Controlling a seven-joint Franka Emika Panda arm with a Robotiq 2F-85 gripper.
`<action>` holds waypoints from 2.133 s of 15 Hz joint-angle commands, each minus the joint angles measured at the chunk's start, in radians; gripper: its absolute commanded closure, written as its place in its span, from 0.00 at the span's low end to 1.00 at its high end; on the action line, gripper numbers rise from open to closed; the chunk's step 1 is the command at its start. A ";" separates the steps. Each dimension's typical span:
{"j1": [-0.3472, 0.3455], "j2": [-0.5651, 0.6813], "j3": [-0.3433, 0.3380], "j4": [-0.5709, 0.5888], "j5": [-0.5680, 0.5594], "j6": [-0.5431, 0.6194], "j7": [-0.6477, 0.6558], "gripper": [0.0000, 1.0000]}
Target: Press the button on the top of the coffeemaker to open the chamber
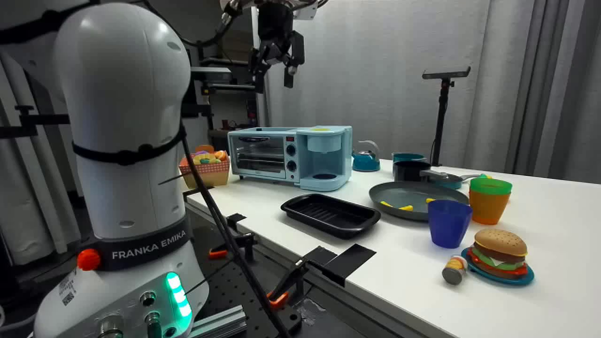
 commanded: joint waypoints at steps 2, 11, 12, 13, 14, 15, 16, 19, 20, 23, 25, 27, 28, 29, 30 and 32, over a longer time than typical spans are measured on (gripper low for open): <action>0.009 0.003 -0.007 0.002 -0.004 -0.001 0.004 0.00; 0.009 0.002 -0.007 0.002 -0.004 -0.001 0.004 0.00; 0.009 0.002 -0.007 0.002 -0.004 -0.001 0.004 0.00; 0.009 0.002 -0.007 0.002 -0.004 -0.001 0.004 0.00; 0.009 0.002 -0.007 0.002 -0.004 -0.001 0.004 0.00; 0.009 0.002 -0.007 0.002 -0.004 -0.001 0.004 0.00; 0.009 0.002 -0.007 0.002 -0.004 -0.001 0.004 0.00; 0.009 0.002 -0.007 0.002 -0.004 -0.001 0.004 0.00; 0.009 0.002 -0.007 0.002 -0.004 -0.001 0.004 0.00; 0.009 0.002 -0.007 0.002 -0.004 -0.001 0.004 0.00; 0.007 0.004 -0.008 0.001 -0.004 0.007 0.006 0.00; 0.006 0.006 -0.009 0.001 -0.003 0.008 0.008 0.00; 0.004 0.008 -0.009 0.001 -0.004 0.009 0.011 0.00; 0.004 0.009 -0.009 0.002 -0.005 0.008 0.011 0.00; 0.003 0.010 -0.009 0.002 -0.007 0.009 0.013 0.00; 0.002 0.014 -0.009 0.001 -0.009 0.011 0.014 0.24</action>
